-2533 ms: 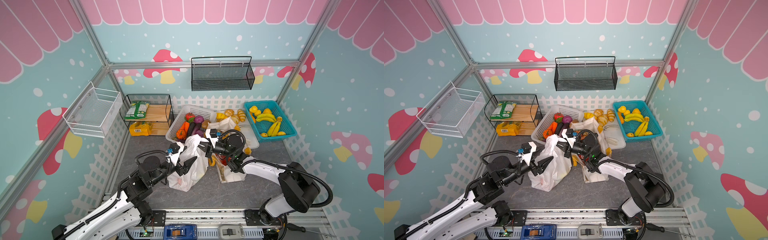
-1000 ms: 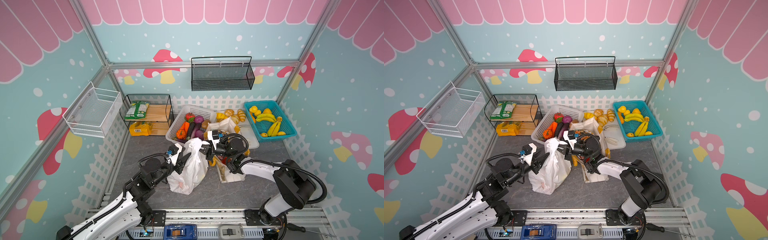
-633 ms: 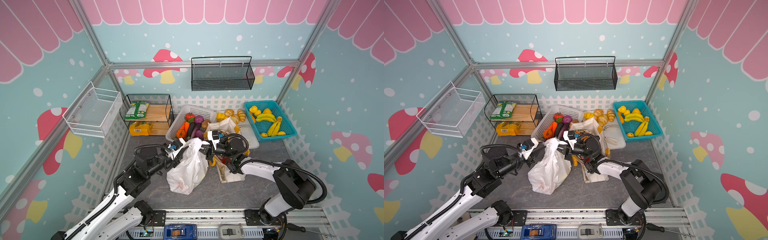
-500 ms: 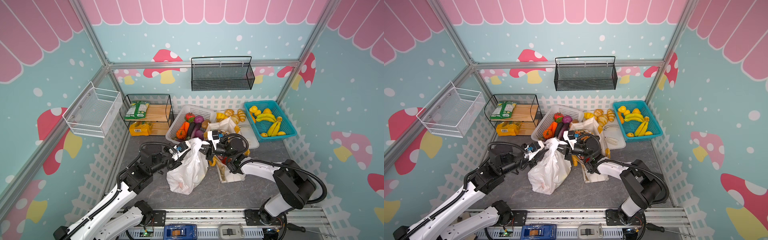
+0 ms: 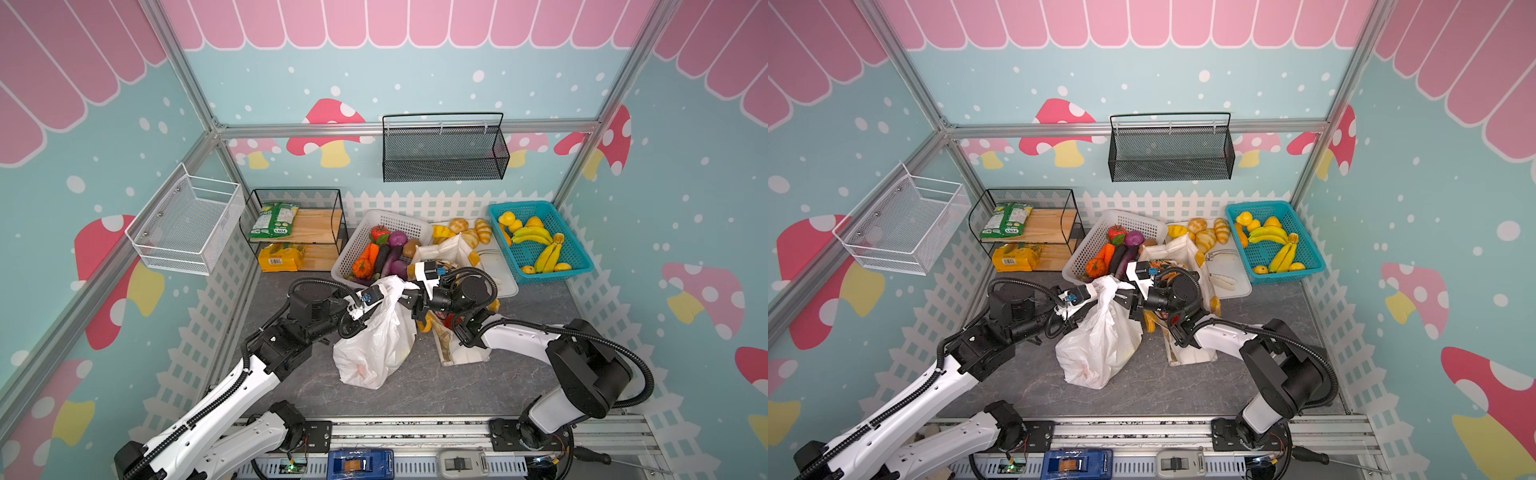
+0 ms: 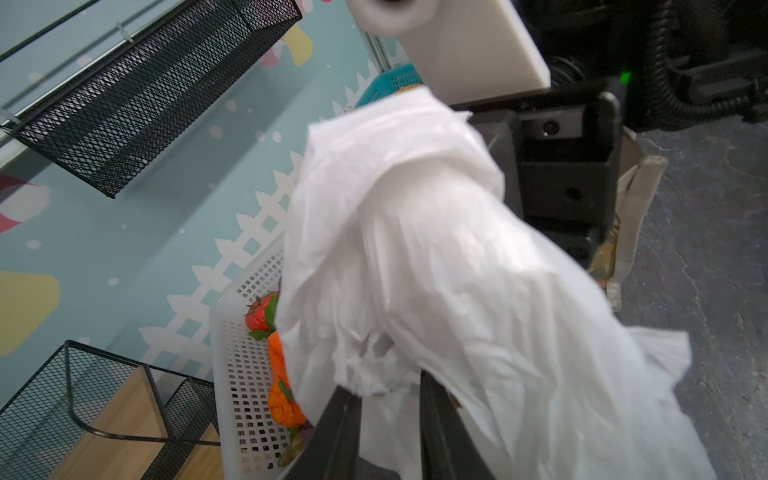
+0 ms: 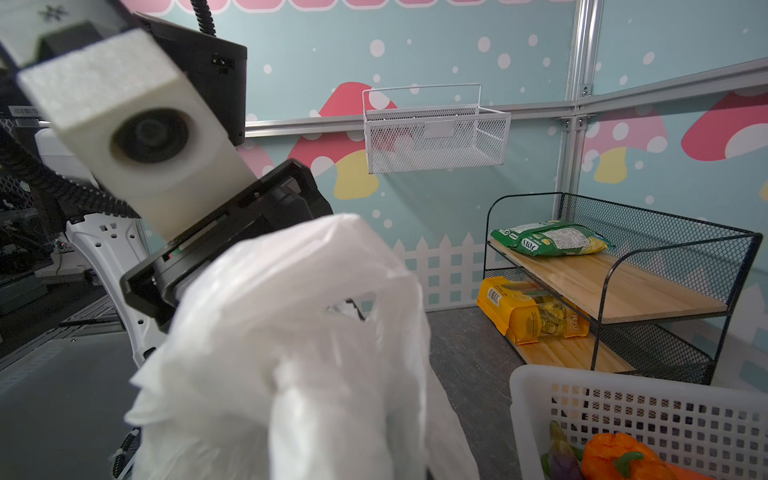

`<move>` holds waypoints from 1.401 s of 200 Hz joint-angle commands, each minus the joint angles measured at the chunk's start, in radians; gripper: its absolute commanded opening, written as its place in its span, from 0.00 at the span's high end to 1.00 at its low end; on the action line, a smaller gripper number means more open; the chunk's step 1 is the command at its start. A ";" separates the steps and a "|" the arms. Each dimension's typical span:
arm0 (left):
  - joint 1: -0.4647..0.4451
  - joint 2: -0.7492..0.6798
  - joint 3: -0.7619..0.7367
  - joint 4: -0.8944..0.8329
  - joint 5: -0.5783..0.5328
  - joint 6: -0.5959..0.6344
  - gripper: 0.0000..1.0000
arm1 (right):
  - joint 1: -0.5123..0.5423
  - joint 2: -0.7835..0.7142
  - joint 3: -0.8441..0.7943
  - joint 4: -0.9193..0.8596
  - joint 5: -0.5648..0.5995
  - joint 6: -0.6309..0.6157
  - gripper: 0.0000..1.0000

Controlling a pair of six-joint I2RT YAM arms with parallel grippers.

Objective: Place the mixed food into the grocery bags and tie them

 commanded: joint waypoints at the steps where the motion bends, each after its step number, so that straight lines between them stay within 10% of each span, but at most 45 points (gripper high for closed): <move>1: 0.014 -0.020 0.006 0.051 0.015 -0.002 0.73 | 0.007 -0.009 -0.003 0.059 -0.014 -0.009 1.00; 92: 0.026 -0.003 0.004 0.061 0.136 0.007 0.74 | 0.007 -0.003 -0.007 0.068 -0.017 -0.002 1.00; 215: 0.042 -0.016 0.002 0.005 0.095 -0.048 1.00 | 0.004 -0.031 -0.027 0.019 0.042 -0.042 1.00; 280: 0.045 -0.034 -0.017 -0.008 0.095 -0.085 1.00 | -0.010 -0.246 -0.156 -0.287 0.268 -0.230 0.54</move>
